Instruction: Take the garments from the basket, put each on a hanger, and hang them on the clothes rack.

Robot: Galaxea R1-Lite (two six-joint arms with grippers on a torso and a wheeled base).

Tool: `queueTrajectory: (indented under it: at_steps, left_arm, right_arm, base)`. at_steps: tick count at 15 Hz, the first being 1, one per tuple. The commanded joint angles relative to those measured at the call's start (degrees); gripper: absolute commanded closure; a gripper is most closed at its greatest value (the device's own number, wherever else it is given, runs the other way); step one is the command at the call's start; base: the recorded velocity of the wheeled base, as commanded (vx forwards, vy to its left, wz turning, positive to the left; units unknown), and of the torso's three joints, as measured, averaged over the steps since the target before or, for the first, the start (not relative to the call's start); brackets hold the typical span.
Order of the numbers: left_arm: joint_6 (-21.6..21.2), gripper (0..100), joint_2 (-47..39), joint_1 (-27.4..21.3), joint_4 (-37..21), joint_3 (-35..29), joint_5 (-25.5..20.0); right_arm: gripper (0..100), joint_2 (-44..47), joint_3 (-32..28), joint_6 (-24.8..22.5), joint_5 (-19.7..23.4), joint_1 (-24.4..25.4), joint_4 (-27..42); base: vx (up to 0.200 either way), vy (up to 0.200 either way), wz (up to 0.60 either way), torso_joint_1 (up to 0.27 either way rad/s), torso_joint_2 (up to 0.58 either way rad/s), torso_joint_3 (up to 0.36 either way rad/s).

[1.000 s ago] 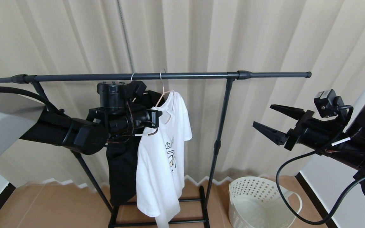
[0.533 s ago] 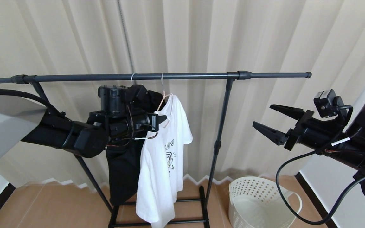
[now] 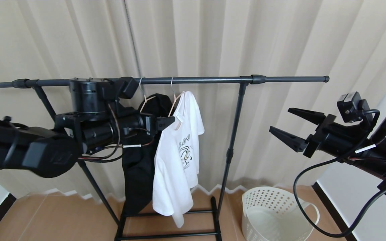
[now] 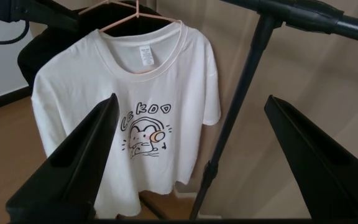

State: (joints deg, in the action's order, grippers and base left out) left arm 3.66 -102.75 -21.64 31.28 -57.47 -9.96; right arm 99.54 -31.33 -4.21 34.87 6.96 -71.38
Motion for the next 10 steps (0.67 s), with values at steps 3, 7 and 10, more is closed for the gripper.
queueTrajectory:
  at_steps: [3, 7, 10]
  left_arm:
    - [-8.8, 0, 28.6, 0.3, -0.3, 27.3, -0.1]
    - [-10.0, 0, 44.0, 2.7, 0.2, 47.0, 0.4]
    - [-10.5, 0, 56.9, 4.2, -1.0, 57.5, 2.2]
  right_arm:
    - [0, -3.5, 0.1, 0.0, 0.0, -0.4, 0.3]
    - [0, -4.5, 0.7, 0.0, 0.0, -0.5, 0.4]
    - [0, -4.4, 0.7, 0.1, 0.0, -0.4, 0.4]
  base:
    - [0.000, 0.000, 0.00, 0.000, 0.00, 0.000]
    - [0.000, 0.000, 0.00, 0.000, 0.00, 0.000]
    - [0.000, 0.000, 0.00, 0.000, 0.00, 0.000]
